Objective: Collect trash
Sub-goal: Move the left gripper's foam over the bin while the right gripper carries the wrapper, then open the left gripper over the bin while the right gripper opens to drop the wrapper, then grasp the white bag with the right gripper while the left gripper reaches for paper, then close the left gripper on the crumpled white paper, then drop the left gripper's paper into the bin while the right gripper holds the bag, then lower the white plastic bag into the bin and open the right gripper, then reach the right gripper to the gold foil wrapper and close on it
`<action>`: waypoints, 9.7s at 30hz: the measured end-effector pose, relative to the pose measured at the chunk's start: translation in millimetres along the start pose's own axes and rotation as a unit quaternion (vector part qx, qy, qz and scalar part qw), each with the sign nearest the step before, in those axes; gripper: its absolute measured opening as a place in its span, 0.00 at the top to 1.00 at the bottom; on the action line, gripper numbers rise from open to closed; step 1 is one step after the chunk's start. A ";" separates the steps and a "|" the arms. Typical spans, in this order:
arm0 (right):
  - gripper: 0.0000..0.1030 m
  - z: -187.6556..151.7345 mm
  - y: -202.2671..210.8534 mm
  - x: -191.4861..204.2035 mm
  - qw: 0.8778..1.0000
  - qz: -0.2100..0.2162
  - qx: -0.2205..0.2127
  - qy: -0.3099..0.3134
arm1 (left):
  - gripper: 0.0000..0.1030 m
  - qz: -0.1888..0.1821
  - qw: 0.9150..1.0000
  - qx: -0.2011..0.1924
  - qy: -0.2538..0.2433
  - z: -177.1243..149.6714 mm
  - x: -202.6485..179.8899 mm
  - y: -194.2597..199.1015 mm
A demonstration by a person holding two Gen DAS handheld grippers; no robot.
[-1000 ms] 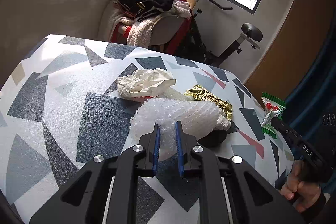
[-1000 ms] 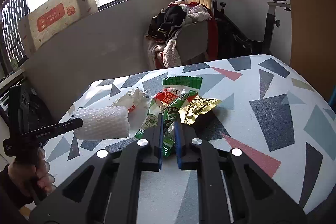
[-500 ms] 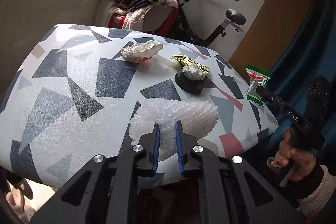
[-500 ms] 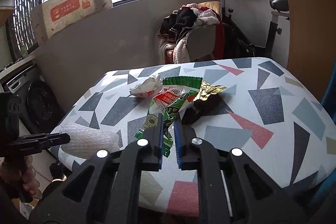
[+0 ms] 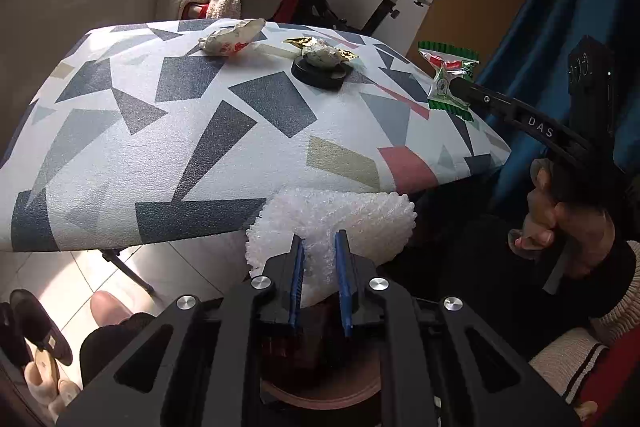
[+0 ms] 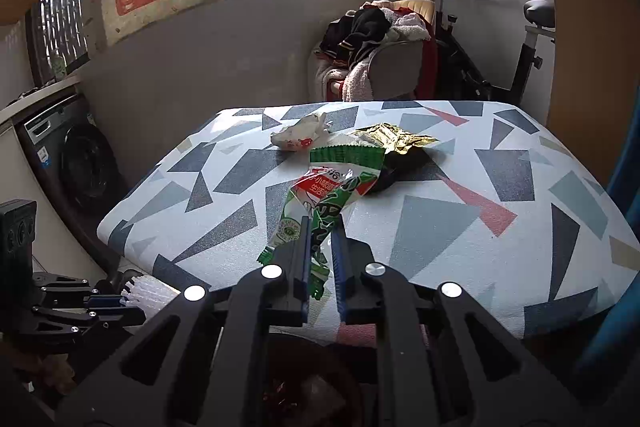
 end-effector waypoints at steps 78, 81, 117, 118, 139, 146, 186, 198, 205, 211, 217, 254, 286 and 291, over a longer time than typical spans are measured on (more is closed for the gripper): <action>0.06 -78.7 -62.7 -8.1 0.987 -0.010 0.162 -0.003 | 0.17 0.087 0.984 -0.073 0.136 -4.9 60.9 6.0; 0.06 -59.3 -67.1 -27.2 0.989 -0.035 0.141 0.000 | 0.17 0.079 0.983 -0.068 0.154 -2.8 67.3 2.7; 0.55 108.9 -232.2 -60.9 0.994 0.017 0.069 0.077 | 0.17 0.031 0.968 -0.054 0.243 96.0 113.5 -60.3; 0.56 108.5 -230.5 -58.6 0.994 0.017 0.065 0.083 | 0.17 0.029 0.968 -0.057 0.243 101.8 114.0 -61.5; 0.52 105.5 -236.7 -54.7 0.992 0.044 0.087 0.085 | 0.18 -0.105 0.922 -0.074 0.366 243.8 178.7 -125.2; 0.53 108.1 -232.7 -64.1 0.993 0.070 0.079 0.057 | 0.22 -0.136 0.895 -0.050 0.422 270.1 196.7 -168.7; 0.53 63.2 -84.1 -20.4 0.997 0.028 0.028 0.064 | 0.83 0.026 0.996 -0.073 0.038 100.0 48.3 0.1; 0.53 4.9 -26.2 -13.0 0.999 0.031 0.028 0.033 | 0.83 0.040 0.997 -0.038 -0.047 20.9 -12.0 3.0; 0.53 -12.7 -18.9 -18.8 0.999 0.028 0.034 0.021 | 0.83 0.034 0.997 -0.012 -0.072 1.1 -24.2 -9.0; 0.53 -23.9 -19.2 -19.5 0.998 0.029 0.042 0.022 | 0.49 0.024 0.999 -0.015 -0.047 -0.6 -22.9 -18.6; 0.53 -40.9 -26.5 -17.9 0.997 0.044 0.065 0.018 | 0.29 0.050 0.997 -0.053 -0.032 7.5 -13.7 -6.7; 0.08 -89.2 -63.3 23.5 0.984 -0.009 0.139 0.108 | 0.13 0.121 0.988 -0.075 0.052 0.1 37.5 1.5; 0.06 -67.7 -69.0 -5.0 0.989 -0.003 0.143 0.044 | 0.13 0.107 0.991 -0.061 0.054 17.4 41.2 -8.4; 0.06 -23.7 -76.8 -35.5 0.991 -0.031 0.120 0.046 | 0.13 0.095 0.992 -0.065 0.051 41.3 43.2 -11.4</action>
Point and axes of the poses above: each gripper's, at about its wrist camera, not at the fingertips, and y roughly against the way its jaws point, x to its left, z to its top, the point moved 5 cm from there along -y, roughly the way its jaws point, and after that the axes turned 8 degrees about x, right-handed, at the moved point
